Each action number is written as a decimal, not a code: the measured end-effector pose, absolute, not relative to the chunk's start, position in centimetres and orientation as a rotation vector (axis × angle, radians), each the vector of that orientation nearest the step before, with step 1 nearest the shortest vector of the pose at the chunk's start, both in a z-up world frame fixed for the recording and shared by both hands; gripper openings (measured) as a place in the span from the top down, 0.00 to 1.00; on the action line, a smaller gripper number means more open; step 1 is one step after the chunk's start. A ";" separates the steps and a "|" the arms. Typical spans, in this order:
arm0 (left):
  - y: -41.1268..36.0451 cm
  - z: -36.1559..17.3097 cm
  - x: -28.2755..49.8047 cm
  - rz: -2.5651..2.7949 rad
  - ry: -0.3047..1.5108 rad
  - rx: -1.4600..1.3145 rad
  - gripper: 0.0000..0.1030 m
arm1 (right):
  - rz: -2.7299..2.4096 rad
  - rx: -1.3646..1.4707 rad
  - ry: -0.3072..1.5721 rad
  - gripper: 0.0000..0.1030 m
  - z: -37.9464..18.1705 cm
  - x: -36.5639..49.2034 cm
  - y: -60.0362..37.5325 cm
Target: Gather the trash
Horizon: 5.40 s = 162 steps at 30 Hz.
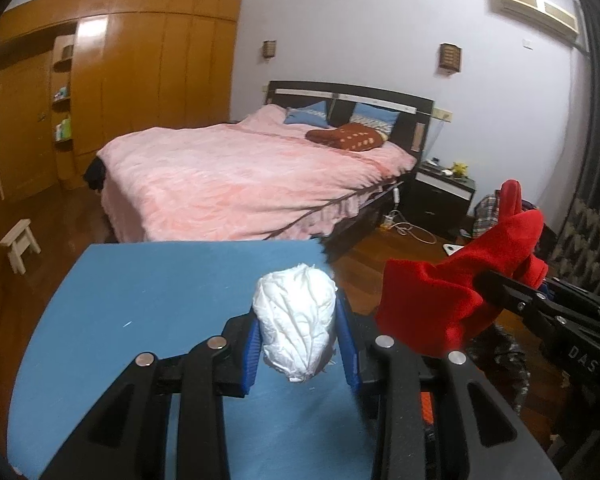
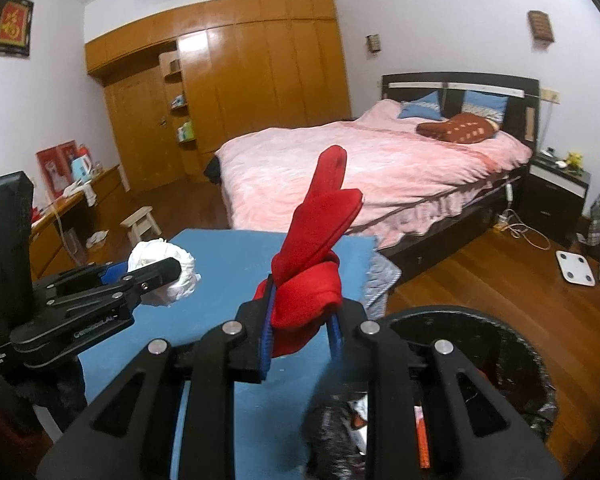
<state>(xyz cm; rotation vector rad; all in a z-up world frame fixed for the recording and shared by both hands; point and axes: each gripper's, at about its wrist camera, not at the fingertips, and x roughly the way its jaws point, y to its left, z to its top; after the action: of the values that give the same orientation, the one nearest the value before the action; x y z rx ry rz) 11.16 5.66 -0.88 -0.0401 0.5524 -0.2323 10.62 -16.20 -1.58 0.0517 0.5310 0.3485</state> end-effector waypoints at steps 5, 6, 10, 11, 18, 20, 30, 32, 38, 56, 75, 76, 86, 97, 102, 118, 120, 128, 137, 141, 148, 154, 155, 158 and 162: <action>2.3 -0.4 11.4 -0.285 0.542 -0.021 0.68 | 0.294 0.060 0.517 0.79 -1.5 10.0 -19.2; 1.6 -0.3 11.5 -0.297 0.541 -0.017 0.68 | 0.281 0.062 0.515 0.79 -1.5 9.9 -19.8; -1.0 -0.2 11.6 -0.347 0.537 -0.001 0.68 | 0.241 0.066 0.513 0.79 -1.6 9.3 -21.8; -1.5 -0.2 11.7 -0.356 0.537 0.002 0.68 | 0.230 0.067 0.513 0.79 -1.6 9.1 -22.3; -5.7 -0.6 12.1 -0.433 0.542 0.026 0.68 | 0.156 0.083 0.518 0.79 -2.1 8.6 -26.1; -6.8 -0.8 12.1 -0.451 0.544 0.030 0.68 | 0.136 0.087 0.519 0.79 -2.2 8.5 -27.0; -10.8 -2.5 13.2 -0.511 0.574 0.053 0.68 | 0.069 0.103 0.548 0.79 -3.8 8.5 -29.7; -11.5 -2.8 13.4 -0.520 0.581 0.056 0.68 | 0.059 0.106 0.558 0.79 -4.2 8.6 -30.0; -13.2 -4.0 14.1 -0.543 0.600 0.072 0.68 | 0.033 0.121 0.586 0.79 -5.6 8.9 -30.9; -15.9 -8.7 18.0 -0.573 0.696 0.090 0.63 | -0.008 0.131 0.696 0.71 -10.5 12.0 -32.5; -11.2 -6.1 18.2 -0.473 0.671 0.035 0.10 | -0.082 0.157 0.675 0.06 -9.3 10.6 -33.6; -10.7 -5.7 17.9 -0.465 0.666 0.033 0.08 | -0.080 0.156 0.671 0.06 -9.0 10.4 -33.4; -6.2 -2.4 14.4 -0.379 0.630 0.036 0.06 | -0.014 0.120 0.623 0.05 -5.1 7.8 -30.1; -3.0 0.6 9.5 -0.308 0.571 0.043 0.06 | 0.055 0.075 0.575 0.05 -1.2 4.9 -26.3; -2.0 2.0 7.4 -0.300 0.537 0.040 0.06 | 0.078 0.069 0.557 0.05 0.2 3.9 -25.1; -1.7 3.3 4.3 -0.290 0.508 0.051 0.06 | 0.117 0.030 0.543 0.05 1.3 2.4 -22.6; -1.7 3.3 4.3 -0.291 0.508 0.048 0.06 | 0.119 0.032 0.542 0.05 1.2 2.4 -22.6; -1.6 3.2 4.2 -0.289 0.506 0.049 0.06 | 0.124 0.035 0.543 0.05 1.0 2.3 -22.3; -1.7 3.2 4.2 -0.289 0.508 0.050 0.06 | 0.122 0.035 0.544 0.05 1.0 2.3 -22.2; -1.5 3.2 4.1 -0.289 0.509 0.050 0.06 | 0.123 0.035 0.543 0.05 1.0 2.3 -22.3; -1.3 3.1 4.0 -0.288 0.508 0.051 0.06 | 0.123 0.035 0.544 0.05 1.0 2.3 -22.3; -1.4 3.2 4.1 -0.288 0.508 0.051 0.06 | 0.123 0.035 0.544 0.05 1.0 2.4 -22.3; -1.3 3.2 4.1 -0.289 0.509 0.051 0.06 | 0.123 0.035 0.544 0.05 1.1 2.4 -22.3; -1.4 3.2 4.1 -0.289 0.509 0.050 0.06 | 0.124 0.036 0.544 0.05 1.0 2.4 -22.3; -1.3 3.2 4.0 -0.289 0.509 0.051 0.06 | 0.123 0.036 0.544 0.05 1.1 2.4 -22.3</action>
<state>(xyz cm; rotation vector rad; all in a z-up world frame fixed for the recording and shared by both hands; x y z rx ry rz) 4.03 -1.35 3.21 0.0510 0.5088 -0.2885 2.36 -22.33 1.07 0.0361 0.5445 0.1232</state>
